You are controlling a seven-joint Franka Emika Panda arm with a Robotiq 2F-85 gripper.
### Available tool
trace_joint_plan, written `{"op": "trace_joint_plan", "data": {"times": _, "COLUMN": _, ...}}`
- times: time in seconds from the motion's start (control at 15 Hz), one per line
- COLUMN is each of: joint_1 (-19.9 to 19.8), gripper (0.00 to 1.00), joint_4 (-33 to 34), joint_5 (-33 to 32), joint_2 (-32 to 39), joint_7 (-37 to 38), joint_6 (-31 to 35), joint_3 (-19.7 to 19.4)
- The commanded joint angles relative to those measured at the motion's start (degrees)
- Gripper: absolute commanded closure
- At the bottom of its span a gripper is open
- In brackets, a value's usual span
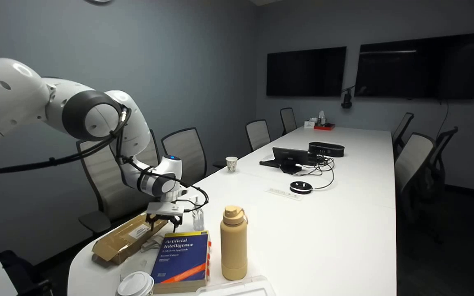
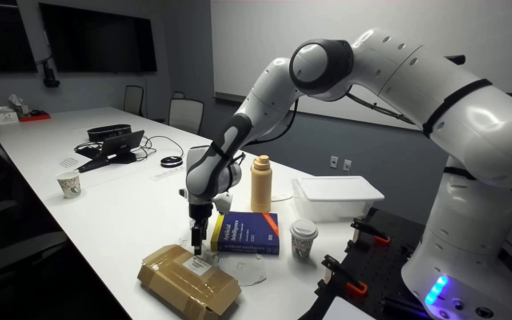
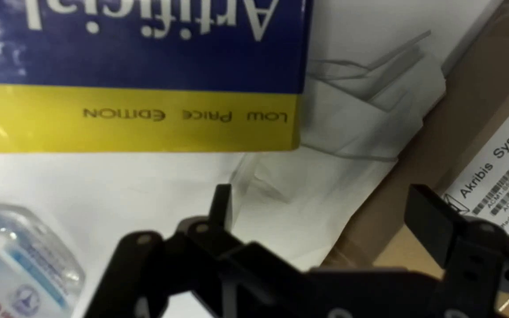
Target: Pick up the tissue and then wipe the book's cover
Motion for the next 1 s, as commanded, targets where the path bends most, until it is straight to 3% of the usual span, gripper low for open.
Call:
{"op": "trace_joint_plan", "data": {"times": 0.0, "joint_1": 0.7, "gripper": 0.0, "joint_4": 5.8, "joint_5": -1.4, "joint_2": 3.5, "joint_7": -1.0, "joint_6": -4.0, "joint_3": 0.4}}
{"op": "trace_joint_plan", "data": {"times": 0.93, "joint_1": -0.1, "gripper": 0.0, "joint_4": 9.3, "joint_5": -1.9, "joint_2": 4.3, "joint_7": -1.9, "joint_6": -8.7, "joint_3": -0.7}}
